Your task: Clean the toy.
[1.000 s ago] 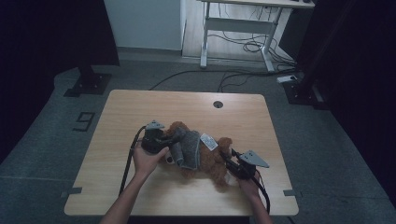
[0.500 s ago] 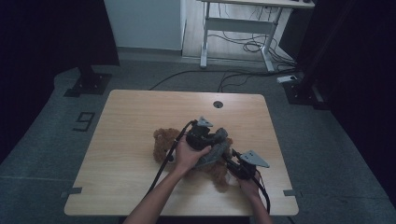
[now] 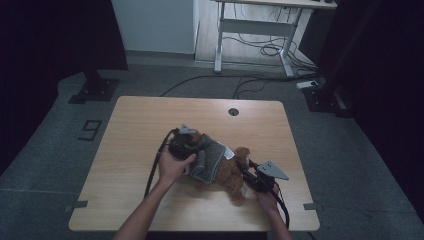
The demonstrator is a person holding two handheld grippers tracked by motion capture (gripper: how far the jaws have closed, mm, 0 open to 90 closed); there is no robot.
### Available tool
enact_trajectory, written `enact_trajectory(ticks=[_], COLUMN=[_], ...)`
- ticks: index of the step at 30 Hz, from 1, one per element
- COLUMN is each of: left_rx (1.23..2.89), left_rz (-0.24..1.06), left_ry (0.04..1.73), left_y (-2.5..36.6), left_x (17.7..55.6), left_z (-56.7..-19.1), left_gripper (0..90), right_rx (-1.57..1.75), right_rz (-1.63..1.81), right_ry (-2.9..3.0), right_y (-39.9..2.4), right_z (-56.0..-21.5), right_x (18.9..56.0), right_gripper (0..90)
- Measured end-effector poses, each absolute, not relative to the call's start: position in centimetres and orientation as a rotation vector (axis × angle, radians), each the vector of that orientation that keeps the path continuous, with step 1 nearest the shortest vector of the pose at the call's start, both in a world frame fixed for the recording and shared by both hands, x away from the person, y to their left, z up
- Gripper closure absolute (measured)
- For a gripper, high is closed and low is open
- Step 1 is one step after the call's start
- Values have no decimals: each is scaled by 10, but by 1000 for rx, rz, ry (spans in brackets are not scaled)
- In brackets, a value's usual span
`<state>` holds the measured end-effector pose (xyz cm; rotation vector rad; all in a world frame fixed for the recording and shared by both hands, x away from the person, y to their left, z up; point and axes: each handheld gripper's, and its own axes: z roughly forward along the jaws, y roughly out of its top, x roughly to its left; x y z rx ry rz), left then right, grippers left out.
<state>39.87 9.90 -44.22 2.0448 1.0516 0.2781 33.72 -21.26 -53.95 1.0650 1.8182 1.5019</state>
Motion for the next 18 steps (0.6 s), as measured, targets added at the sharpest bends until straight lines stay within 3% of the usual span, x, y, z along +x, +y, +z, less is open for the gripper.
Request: enact_trajectory(ticks=[5,18], left_rx=[1950,1923], left_rz=[225,292], left_ry=[1101,1162], left_y=[147,187], left_x=[391,383], left_z=[-442,-439], left_gripper=[764,762], right_rx=[1061,1066], right_rz=[1509,1500], right_ry=[1817,1813], right_y=[-212,-212], right_z=[-539,-539], right_x=[338,338], right_gripper=[632,632])
